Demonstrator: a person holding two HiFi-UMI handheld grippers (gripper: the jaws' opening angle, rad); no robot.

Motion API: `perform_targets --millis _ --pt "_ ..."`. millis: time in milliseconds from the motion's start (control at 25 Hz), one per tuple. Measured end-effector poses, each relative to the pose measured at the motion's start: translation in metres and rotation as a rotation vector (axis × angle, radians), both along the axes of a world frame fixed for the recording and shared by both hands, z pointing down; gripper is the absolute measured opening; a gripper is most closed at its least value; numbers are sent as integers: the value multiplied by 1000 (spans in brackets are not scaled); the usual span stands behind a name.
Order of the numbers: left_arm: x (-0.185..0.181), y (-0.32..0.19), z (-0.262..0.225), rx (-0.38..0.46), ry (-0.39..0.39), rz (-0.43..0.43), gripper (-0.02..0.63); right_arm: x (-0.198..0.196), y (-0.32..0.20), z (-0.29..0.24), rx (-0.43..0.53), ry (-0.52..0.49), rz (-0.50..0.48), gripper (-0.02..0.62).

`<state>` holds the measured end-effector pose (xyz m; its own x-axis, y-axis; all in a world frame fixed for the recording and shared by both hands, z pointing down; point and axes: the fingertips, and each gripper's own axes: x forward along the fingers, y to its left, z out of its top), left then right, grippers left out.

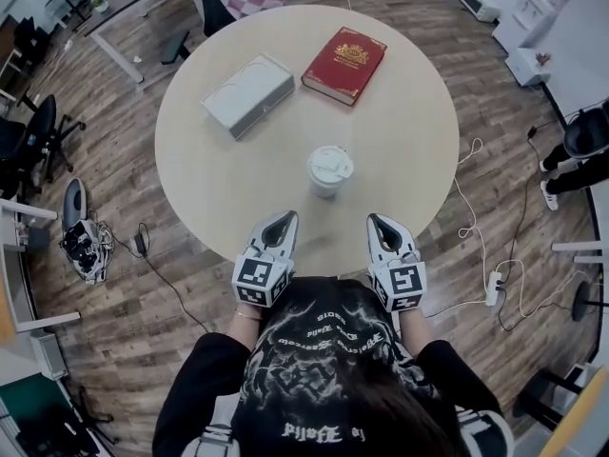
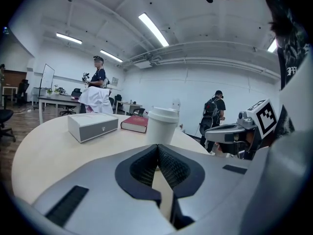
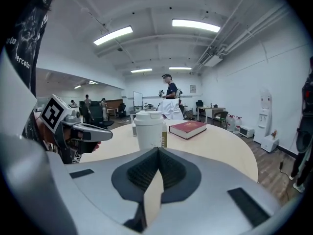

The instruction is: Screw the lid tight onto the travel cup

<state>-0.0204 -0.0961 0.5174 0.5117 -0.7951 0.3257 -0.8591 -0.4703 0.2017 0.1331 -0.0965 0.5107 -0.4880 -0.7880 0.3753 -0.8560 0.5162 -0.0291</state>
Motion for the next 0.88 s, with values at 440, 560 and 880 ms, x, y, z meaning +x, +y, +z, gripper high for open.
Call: perform_targets --millis 440,560,880 --pt "2 2 5 -3 -34 31 21 6 -1 8 -19 -4 42 5" --pt "2 2 6 -7 -36 34 21 7 0 10 -25 -2 47 5" --pt "-8 1 4 -9 -40 20 21 2 -2 10 -29 -5 46 5"
